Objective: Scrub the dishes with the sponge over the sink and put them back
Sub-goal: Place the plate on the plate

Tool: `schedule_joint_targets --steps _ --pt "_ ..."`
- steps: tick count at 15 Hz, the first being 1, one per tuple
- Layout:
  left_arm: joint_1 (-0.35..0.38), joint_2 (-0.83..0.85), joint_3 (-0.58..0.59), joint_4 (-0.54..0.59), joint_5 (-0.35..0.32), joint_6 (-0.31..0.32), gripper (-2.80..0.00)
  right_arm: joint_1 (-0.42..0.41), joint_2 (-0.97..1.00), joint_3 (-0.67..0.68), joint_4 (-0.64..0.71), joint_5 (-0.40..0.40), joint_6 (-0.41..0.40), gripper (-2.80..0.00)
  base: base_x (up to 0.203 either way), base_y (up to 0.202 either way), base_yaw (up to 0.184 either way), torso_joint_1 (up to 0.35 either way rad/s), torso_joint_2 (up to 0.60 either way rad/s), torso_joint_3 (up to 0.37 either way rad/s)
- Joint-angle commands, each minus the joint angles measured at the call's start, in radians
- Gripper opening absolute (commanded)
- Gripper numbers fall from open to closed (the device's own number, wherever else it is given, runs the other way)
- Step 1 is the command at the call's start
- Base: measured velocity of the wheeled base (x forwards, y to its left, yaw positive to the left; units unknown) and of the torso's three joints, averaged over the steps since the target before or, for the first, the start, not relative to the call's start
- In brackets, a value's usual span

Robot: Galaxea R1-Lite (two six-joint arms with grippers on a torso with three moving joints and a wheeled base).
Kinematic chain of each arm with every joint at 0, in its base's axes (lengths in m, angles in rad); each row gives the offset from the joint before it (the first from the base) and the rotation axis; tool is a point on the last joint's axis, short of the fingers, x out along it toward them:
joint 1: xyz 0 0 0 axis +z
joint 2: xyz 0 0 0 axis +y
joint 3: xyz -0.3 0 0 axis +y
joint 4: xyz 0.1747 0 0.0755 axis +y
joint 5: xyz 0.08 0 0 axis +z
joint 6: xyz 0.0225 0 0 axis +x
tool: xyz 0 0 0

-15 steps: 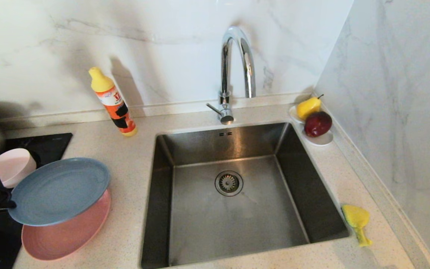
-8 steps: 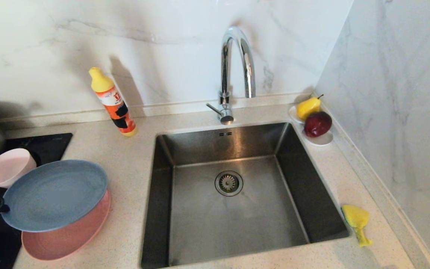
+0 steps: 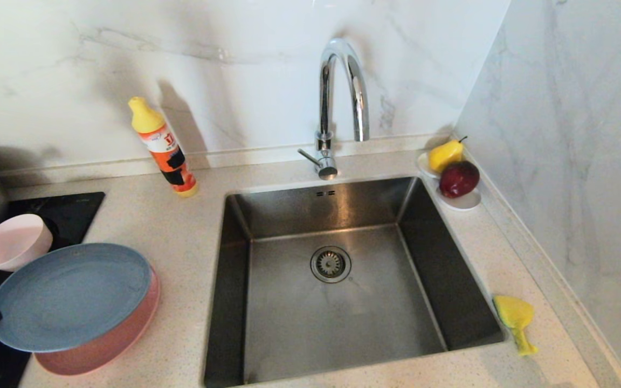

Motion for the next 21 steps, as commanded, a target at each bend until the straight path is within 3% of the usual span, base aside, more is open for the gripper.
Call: schedule_joint_targets --steps 1,6,11,13,14,21 --pt "0.01 0.016 0.028 -0.005 0.019 0.01 -2.8 0.0 -0.002 0.0 0.0 0.0 0.0 -2.8 0.0 0.0 0.0 0.0 0.0 0.0" --pt "0.021 0.025 0.093 -0.04 0.019 0.023 -2.8 0.0 -0.002 0.0 0.0 0.0 0.0 -2.8 0.0 0.0 0.0 0.0 0.0 0.0" --pt "0.027 0.056 0.259 -0.321 -0.033 0.023 -2.8 0.0 -0.002 0.0 0.0 0.0 0.0 -2.8 0.0 0.0 0.0 0.0 0.0 0.0" --pt "0.047 0.066 0.3 -0.388 -0.11 0.022 -2.8 0.0 -0.002 0.0 0.0 0.0 0.0 -2.8 0.0 0.0 0.0 0.0 0.0 0.0" --pt "0.056 0.068 0.306 -0.396 -0.14 0.023 -2.8 0.0 -0.002 0.0 0.0 0.0 0.0 -2.8 0.0 0.0 0.0 0.0 0.0 0.0" --pt "0.068 0.121 0.307 -0.41 -0.142 0.047 -2.8 0.0 -0.002 0.0 0.0 0.0 0.0 -2.8 0.0 0.0 0.0 0.0 0.0 0.0"
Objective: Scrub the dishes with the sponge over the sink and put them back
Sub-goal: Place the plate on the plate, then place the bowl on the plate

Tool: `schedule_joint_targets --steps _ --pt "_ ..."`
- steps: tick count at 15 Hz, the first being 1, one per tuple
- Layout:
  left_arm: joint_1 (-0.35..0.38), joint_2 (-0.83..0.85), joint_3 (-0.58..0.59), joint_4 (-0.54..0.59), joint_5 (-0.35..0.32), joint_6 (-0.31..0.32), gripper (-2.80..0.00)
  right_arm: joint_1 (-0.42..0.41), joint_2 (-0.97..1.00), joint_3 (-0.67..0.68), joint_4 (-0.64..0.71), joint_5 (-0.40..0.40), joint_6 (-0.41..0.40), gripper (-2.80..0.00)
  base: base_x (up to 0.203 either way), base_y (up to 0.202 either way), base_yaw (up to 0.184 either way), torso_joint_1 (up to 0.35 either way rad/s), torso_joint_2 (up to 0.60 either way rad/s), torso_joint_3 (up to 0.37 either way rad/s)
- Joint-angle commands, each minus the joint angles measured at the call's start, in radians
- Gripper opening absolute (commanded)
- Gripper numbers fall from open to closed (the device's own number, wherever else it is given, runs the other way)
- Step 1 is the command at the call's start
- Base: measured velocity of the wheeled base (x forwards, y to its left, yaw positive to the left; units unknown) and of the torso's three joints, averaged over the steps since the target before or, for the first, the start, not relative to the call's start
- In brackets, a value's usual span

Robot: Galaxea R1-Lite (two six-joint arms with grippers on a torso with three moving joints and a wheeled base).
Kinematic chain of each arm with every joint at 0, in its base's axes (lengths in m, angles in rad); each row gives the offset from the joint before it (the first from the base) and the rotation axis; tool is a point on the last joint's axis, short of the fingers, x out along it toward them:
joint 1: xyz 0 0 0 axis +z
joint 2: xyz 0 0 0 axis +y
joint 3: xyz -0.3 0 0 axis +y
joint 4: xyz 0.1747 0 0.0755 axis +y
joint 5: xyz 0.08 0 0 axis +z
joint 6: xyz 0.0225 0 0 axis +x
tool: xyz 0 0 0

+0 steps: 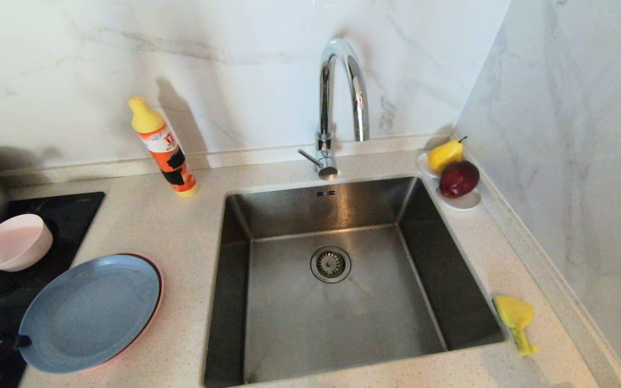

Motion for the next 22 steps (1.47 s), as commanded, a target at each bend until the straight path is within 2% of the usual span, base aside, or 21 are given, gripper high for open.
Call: schedule_joint_targets --steps 1,7,11,13,14,15,18,20,22 --pt "0.001 0.018 -0.004 0.0 -0.002 -0.002 0.0 0.0 -0.002 0.0 0.0 0.0 0.0 -2.8 0.0 0.0 0.0 0.0 0.0 0.0" --pt "0.001 -0.013 -0.085 0.009 0.0 -0.02 0.0 0.0 -0.002 0.0 0.0 0.0 0.0 -2.8 0.0 0.0 0.0 0.0 0.0 0.0" --pt "-0.006 -0.065 -0.221 0.162 0.036 -0.029 0.0 0.0 -0.002 0.0 0.0 0.0 0.0 -2.8 0.0 0.0 0.0 0.0 0.0 0.0" --pt "-0.007 -0.068 -0.3 0.185 0.052 -0.03 0.0 0.0 -0.002 0.0 0.0 0.0 -0.002 -2.8 0.0 0.0 0.0 0.0 0.0 0.0" --pt "-0.007 -0.064 -0.324 0.194 0.091 -0.029 0.0 0.0 0.0 0.0 0.0 0.0 0.0 -2.8 0.0 0.0 0.0 0.0 0.0 0.0" --pt "-0.008 -0.062 -0.334 0.202 0.139 -0.025 -2.8 0.0 -0.001 0.0 0.0 0.0 0.0 -2.8 0.0 0.0 0.0 0.0 0.0 0.0" --pt "-0.026 -0.021 -0.393 0.206 0.206 -0.022 -2.8 0.0 0.0 0.0 0.0 0.0 0.0 -2.8 0.0 0.0 0.0 0.0 0.0 0.0" --pt "-0.063 0.017 -0.447 0.207 0.294 -0.013 -2.8 0.0 -0.002 0.0 0.0 0.0 0.0 -2.8 0.0 0.0 0.0 0.0 0.0 0.0" --pt "-0.088 0.039 -0.505 0.213 0.311 0.001 -2.8 0.0 -0.002 0.0 0.0 0.0 0.0 -2.8 0.0 0.0 0.0 0.0 0.0 0.0"
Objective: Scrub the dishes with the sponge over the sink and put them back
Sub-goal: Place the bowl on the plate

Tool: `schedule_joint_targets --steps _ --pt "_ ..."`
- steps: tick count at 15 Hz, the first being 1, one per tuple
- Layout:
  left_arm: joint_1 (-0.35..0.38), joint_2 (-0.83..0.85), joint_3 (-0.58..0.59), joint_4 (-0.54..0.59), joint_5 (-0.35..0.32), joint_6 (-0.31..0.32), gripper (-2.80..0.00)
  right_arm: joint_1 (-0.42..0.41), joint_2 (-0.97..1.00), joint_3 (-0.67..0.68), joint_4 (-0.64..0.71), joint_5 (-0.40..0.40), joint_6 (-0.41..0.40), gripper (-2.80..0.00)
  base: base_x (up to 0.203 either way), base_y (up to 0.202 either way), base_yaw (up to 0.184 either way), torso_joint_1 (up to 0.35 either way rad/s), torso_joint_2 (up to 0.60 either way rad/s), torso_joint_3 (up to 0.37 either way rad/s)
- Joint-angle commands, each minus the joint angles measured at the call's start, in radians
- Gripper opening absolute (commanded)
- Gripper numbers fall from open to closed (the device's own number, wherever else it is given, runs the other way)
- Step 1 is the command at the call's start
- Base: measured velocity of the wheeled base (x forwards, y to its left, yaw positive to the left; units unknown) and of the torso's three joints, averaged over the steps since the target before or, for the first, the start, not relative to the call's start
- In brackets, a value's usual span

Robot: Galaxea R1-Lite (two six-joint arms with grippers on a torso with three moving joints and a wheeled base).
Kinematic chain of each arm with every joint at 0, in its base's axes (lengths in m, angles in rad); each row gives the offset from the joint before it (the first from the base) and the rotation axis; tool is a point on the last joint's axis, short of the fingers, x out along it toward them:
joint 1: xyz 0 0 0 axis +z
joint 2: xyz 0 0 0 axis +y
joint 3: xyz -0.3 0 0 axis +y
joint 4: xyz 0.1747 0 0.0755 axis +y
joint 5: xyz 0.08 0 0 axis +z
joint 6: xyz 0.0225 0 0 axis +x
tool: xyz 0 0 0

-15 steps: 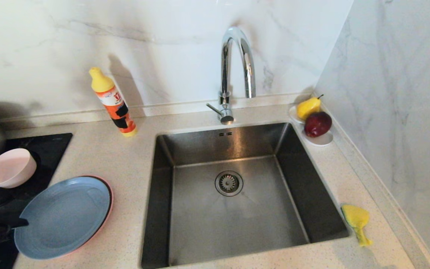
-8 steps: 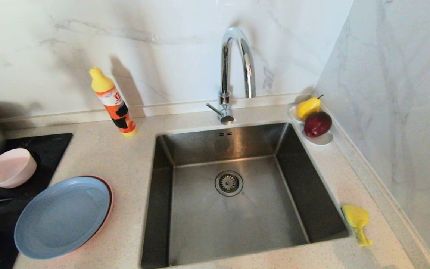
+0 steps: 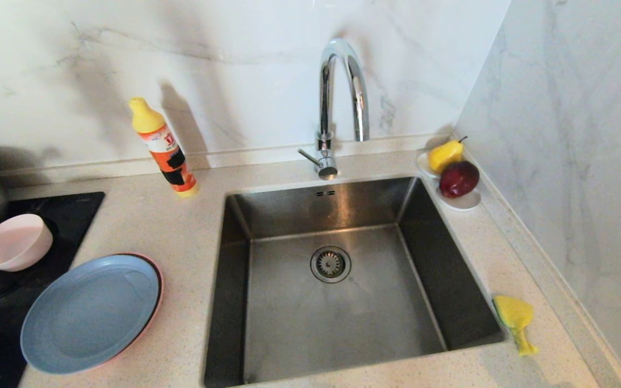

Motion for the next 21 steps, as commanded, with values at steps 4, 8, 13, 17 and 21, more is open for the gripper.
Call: schedule_joint_targets --steps 4,8,13,17,21 --pt "-0.055 0.118 -0.155 0.012 0.005 0.009 -2.8 0.0 -0.002 0.0 0.0 0.0 -0.001 -2.8 0.0 0.0 0.0 0.0 0.0 0.0" --pt "-0.074 0.201 -0.302 0.02 0.002 0.04 0.0 0.001 0.0 0.0 0.0 0.0 -0.001 -2.8 0.0 0.0 0.0 0.0 0.0 0.0" --pt "-0.076 0.311 -0.362 0.001 -0.005 0.068 0.0 0.0 -0.002 0.0 0.0 0.0 -0.001 -2.8 0.0 0.0 0.0 0.0 0.0 0.0" --pt "-0.076 0.367 -0.409 -0.01 -0.051 0.094 0.0 0.0 -0.002 0.0 0.0 0.0 -0.001 -2.8 0.0 0.0 0.0 0.0 0.0 0.0" --pt "-0.076 0.431 -0.437 -0.014 -0.089 0.111 0.0 0.0 -0.002 0.0 0.0 0.0 -0.001 -2.8 0.0 0.0 0.0 0.0 0.0 0.0"
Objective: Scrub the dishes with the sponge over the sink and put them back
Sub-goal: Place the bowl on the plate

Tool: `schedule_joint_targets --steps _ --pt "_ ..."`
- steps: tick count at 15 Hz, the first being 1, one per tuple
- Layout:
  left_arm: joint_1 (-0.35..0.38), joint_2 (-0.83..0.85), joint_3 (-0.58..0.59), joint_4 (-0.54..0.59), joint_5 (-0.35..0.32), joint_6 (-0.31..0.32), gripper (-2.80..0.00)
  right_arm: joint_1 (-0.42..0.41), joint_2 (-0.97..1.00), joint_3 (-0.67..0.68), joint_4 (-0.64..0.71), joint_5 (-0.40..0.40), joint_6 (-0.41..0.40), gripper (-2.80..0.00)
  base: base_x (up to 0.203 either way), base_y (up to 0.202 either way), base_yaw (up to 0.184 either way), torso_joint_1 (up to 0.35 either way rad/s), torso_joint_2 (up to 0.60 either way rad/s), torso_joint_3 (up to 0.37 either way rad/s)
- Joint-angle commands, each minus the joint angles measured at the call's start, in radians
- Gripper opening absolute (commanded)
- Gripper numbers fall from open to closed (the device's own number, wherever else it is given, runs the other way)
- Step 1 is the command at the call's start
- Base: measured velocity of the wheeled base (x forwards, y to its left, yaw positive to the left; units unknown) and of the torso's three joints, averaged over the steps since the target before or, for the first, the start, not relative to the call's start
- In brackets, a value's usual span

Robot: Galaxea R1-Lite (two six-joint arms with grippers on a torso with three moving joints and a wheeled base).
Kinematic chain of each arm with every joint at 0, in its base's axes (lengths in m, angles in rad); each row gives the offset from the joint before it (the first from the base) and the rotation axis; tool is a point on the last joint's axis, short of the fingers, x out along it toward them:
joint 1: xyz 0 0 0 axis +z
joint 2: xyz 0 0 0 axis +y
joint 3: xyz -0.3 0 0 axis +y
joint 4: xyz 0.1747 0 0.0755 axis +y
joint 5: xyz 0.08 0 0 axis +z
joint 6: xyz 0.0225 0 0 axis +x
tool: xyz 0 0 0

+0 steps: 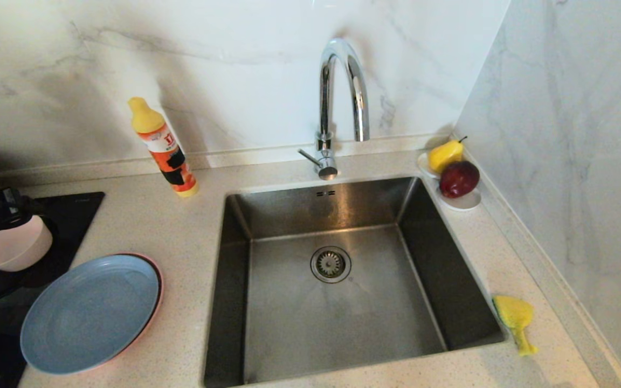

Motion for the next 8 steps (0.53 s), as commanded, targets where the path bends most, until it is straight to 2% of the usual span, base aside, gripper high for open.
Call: schedule_joint_targets --steps 1,3,6,8 --pt "0.0 0.066 -0.025 -0.007 -0.007 0.008 0.0 0.0 -0.002 0.0 0.0 0.001 -0.001 -2.8 0.0 0.0 0.0 0.0 0.0 0.0" --pt "-0.001 0.111 -0.051 -0.026 -0.01 0.014 0.0 0.0 -0.002 0.0 0.0 0.001 -0.001 -2.8 0.0 0.0 0.0 0.0 0.0 0.0" --pt "-0.001 0.139 -0.065 -0.029 -0.095 0.03 0.0 0.0 -0.001 0.0 0.0 0.001 -0.001 -2.8 0.0 0.0 0.0 0.0 0.0 0.0" --pt "0.0 0.185 -0.098 -0.043 -0.103 0.037 0.0 0.0 0.0 0.0 0.0 0.001 -0.001 -2.8 0.0 0.0 0.0 0.0 0.0 0.0"
